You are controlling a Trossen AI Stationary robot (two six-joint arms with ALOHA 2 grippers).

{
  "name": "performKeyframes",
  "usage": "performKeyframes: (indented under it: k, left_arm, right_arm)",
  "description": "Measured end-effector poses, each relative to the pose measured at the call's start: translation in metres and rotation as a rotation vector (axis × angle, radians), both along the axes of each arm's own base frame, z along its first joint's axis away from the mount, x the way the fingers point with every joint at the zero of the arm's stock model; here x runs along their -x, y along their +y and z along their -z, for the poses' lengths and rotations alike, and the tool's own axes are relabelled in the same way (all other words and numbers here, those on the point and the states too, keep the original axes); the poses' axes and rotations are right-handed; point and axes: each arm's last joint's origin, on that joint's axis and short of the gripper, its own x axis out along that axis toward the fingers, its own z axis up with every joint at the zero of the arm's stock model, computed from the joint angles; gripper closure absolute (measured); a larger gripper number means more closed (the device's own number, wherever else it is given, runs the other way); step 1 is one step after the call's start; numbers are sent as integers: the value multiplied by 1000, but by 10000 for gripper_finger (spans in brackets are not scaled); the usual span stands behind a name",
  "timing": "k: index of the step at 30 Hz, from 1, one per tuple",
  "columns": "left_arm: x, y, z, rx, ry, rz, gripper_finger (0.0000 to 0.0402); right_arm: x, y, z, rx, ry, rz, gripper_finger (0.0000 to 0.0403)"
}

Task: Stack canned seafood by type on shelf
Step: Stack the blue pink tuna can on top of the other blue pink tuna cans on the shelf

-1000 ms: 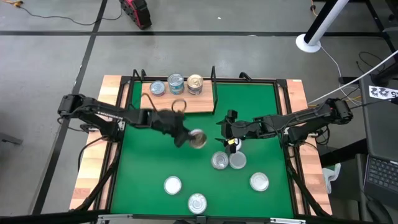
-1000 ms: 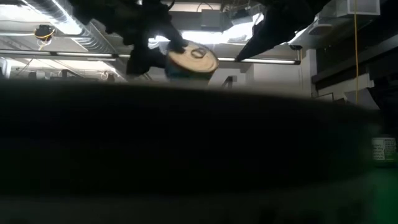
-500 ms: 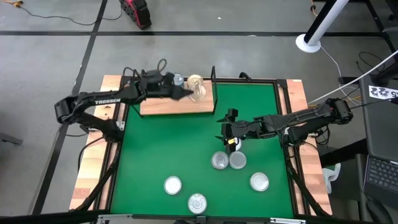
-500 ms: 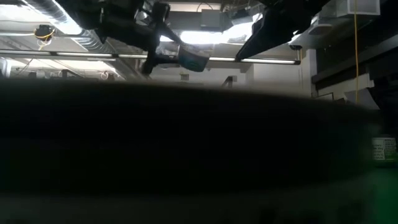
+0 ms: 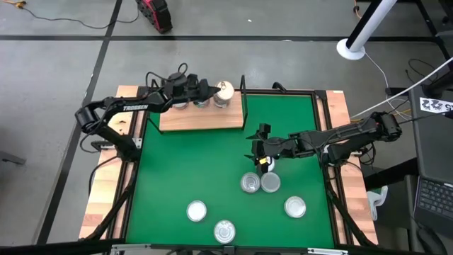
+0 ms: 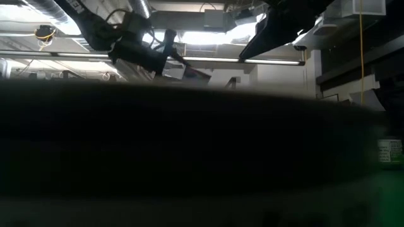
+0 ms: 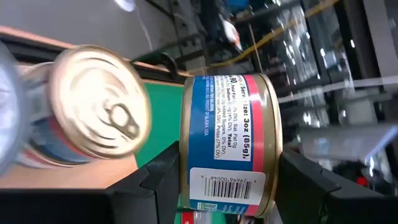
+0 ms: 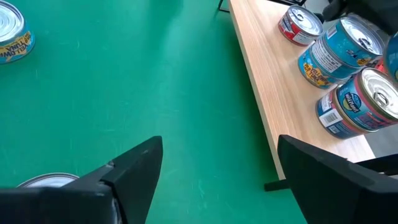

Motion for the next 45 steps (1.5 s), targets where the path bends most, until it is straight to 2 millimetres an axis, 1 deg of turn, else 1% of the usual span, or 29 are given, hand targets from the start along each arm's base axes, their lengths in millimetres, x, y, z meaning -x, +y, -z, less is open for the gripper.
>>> performKeyframes:
  k: [5, 9, 13, 18, 24, 31, 34, 38, 41, 45]
  left_arm:
    - [0, 4, 5, 83, -16, -58, 209]
    - [-3, 0, 5, 86, -17, -78, 209]
    - [-11, -11, 4, 66, -11, -110, 209]
    - [-22, -29, 4, 31, 6, -219, 209]
    - [-32, -51, 4, 40, -16, -344, 209]
    - [-34, -58, 5, 52, -46, -491, 209]
    - [-39, -61, 12, 83, -52, -518, 209]
    - [-47, -68, 27, 121, -55, -572, 209]
    - [-54, -69, 34, 139, -120, -612, 209]
    - [-63, -65, 36, 118, -240, -611, 209]
  right_arm:
    - [0, 0, 0, 0, 0, 0, 86]
    - [0, 0, 0, 0, 1, 0, 86]
    - [0, 0, 0, 0, 1, 0, 86]
    - [0, 0, 0, 0, 1, 0, 86]
    - [0, 0, 0, 0, 2, 0, 86]
    - [0, 0, 0, 0, 2, 0, 86]
    - [0, 0, 0, 0, 2, 0, 86]
    - [0, 0, 0, 0, 2, 0, 86]
    - [0, 0, 0, 0, 2, 0, 86]
    - [0, 0, 0, 0, 3, 0, 86]
